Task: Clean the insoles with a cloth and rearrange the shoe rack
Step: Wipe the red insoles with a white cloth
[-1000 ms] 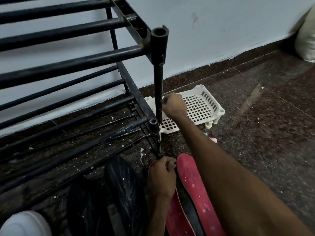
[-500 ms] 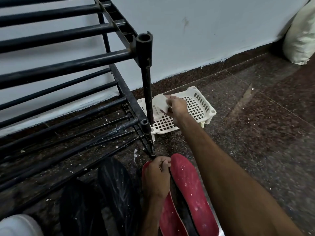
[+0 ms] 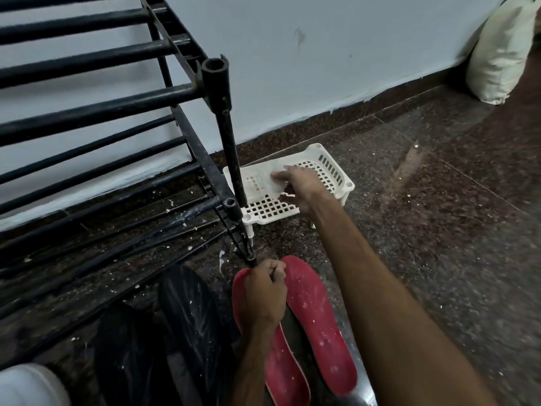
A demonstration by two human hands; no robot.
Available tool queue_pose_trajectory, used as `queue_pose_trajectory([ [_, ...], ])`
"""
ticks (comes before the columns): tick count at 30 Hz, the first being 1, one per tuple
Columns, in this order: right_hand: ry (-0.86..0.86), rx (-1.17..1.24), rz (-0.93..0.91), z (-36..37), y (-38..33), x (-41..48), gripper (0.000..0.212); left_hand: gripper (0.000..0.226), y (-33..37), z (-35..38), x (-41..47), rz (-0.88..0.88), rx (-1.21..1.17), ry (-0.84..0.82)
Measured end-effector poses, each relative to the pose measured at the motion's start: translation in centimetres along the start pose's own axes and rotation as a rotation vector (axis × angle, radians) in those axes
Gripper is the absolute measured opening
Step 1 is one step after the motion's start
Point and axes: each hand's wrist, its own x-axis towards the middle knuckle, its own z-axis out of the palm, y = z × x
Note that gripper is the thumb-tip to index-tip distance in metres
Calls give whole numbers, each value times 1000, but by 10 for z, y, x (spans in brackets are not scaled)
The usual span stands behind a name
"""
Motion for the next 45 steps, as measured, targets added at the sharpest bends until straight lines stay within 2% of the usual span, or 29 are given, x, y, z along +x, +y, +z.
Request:
queue_pose_trajectory([
  [3, -5, 228, -8, -37, 17, -50, 38, 22, -7, 4, -2, -73, 145, -10],
  [5, 99, 289, 9, -69, 46, -87, 35, 13, -10, 9, -9, -106, 269, -4],
  [8, 317, 236, 129, -102, 109, -128, 31, 20, -7, 19, -26, -132, 378, -25],
  [11, 432, 121, 182, -113, 167, -147, 27, 37, 4, 29, -43, -145, 445, -35],
  [14, 495, -53, 163, -117, 199, -151, 31, 49, 5, 41, -47, -232, 303, -45],
  [16, 536, -144, 166, -117, 206, -154, 30, 59, -1, 49, -49, -330, 37, -46],
  [17, 537, -143, 163, -116, 205, -154, 29, 55, -5, 53, -50, -363, -92, -50],
  [20, 467, -41, 178, -117, 192, -163, 24, 11, -6, 54, -59, -423, -370, -139],
  [21, 431, 40, 196, -118, 185, -168, 17, 8, -4, 51, -62, -455, -444, -175],
  [23, 377, 177, 210, -124, 169, -180, 6, 14, -2, 42, -66, -487, -603, -204],
  [27, 356, 217, 75, -142, 145, -205, 21, 24, 6, 13, -71, -416, -790, -144],
  [33, 141, 127, 0, -134, 114, -273, 27, 22, 56, -37, -110, -241, -889, -166],
  [37, 47, 109, 0, -119, 100, -319, 18, 22, 74, -61, -145, -166, -911, -174],
  [39, 54, 50, -13, -115, 95, -334, 16, 32, 75, -70, -160, -150, -967, -199],
  [41, 34, 3, -16, -112, 94, -343, 17, 55, 78, -78, -170, -140, -1046, -209],
  [45, -75, -34, 17, -109, 91, -358, 7, 80, 84, -85, -179, -108, -1253, -299],
])
